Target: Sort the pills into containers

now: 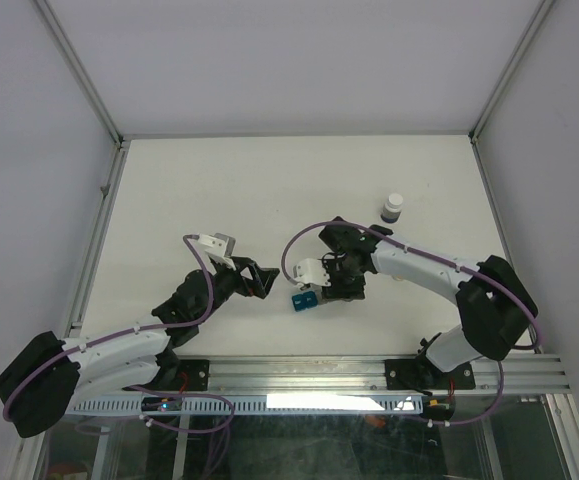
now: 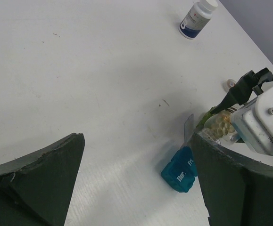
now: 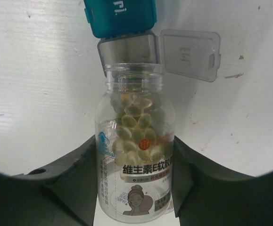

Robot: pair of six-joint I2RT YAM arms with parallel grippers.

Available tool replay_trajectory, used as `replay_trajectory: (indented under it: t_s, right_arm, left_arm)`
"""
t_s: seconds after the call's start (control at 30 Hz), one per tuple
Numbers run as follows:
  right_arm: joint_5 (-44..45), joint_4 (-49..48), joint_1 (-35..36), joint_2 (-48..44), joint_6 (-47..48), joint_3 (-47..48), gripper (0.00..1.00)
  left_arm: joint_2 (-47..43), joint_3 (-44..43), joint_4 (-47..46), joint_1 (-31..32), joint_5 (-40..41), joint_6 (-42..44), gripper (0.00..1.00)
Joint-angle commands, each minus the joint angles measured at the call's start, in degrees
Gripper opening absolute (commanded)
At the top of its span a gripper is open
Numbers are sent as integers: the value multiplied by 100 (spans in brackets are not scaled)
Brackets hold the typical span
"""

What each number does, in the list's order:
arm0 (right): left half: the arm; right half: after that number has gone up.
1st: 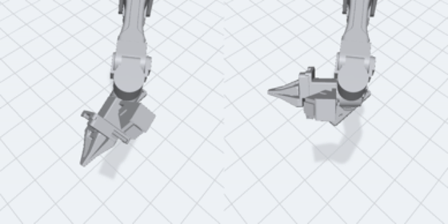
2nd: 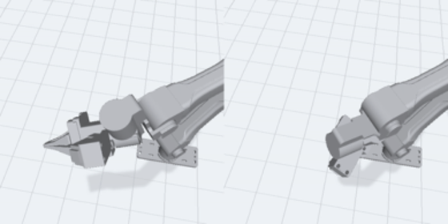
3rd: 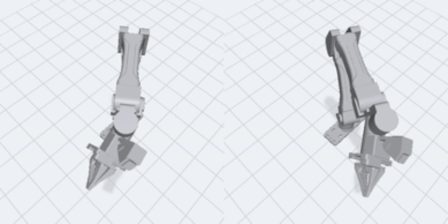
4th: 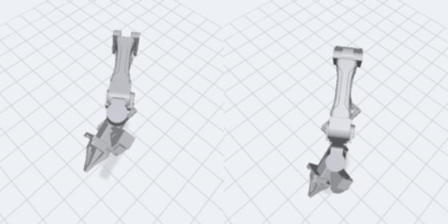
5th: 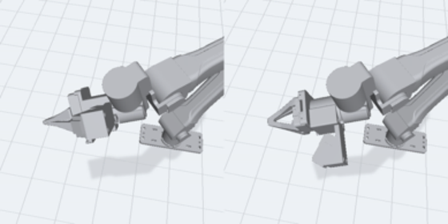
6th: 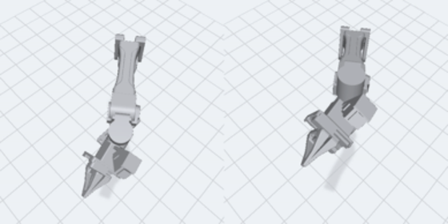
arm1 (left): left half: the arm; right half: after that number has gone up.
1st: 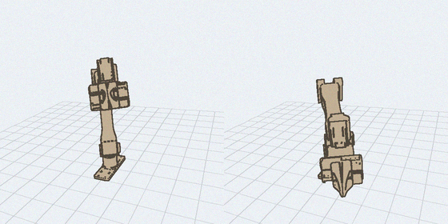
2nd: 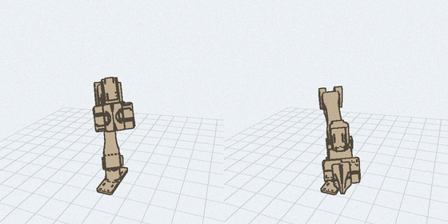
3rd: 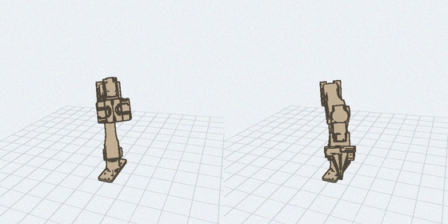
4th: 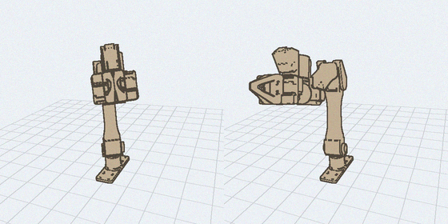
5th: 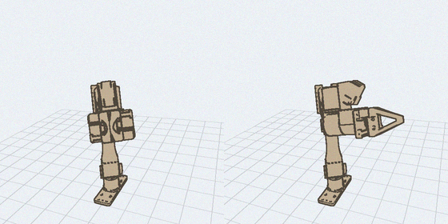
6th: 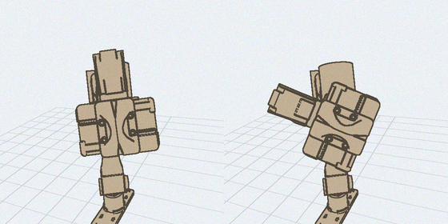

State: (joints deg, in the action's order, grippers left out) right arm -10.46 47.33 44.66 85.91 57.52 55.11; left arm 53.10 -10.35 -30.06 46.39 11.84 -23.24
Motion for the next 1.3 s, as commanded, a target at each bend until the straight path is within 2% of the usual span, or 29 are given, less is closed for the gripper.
replay_trajectory:
  t_s: [0.0, 1.27]
  right_arm:
    - [205, 114, 76, 20, -83, 284, 13]
    - [949, 582, 534, 418, -197, 736, 13]
  left_arm:
    - [-115, 33, -353, -56, -89, -84, 99]
    - [-234, 120, -342, -85, -137, -127, 99]
